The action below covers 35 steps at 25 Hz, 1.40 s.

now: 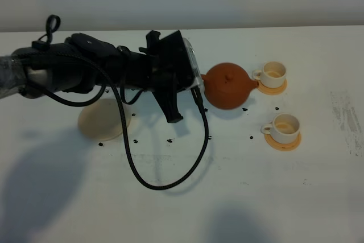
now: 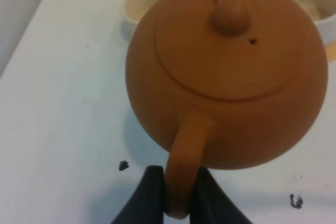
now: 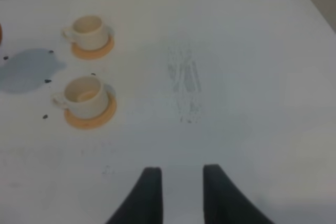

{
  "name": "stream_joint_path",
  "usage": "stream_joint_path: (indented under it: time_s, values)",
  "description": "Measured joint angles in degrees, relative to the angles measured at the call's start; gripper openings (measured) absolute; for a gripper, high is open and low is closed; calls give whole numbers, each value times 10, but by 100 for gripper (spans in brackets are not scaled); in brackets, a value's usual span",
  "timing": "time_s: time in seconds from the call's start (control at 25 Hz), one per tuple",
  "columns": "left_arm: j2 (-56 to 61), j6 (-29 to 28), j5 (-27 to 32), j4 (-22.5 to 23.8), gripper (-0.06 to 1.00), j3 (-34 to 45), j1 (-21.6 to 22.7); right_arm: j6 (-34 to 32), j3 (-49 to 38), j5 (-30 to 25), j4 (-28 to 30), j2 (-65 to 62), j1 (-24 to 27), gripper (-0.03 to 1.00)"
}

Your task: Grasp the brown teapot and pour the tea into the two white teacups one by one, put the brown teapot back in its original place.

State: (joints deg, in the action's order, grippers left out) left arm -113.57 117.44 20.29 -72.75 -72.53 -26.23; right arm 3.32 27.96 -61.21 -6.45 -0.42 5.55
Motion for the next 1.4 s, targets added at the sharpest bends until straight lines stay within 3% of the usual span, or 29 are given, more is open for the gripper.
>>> stream_joint_path:
  time_s: [1.4]
  values:
    - [-81, 10, -21, 26, 8, -74, -46, 0, 0, 0, 0, 0, 0, 22]
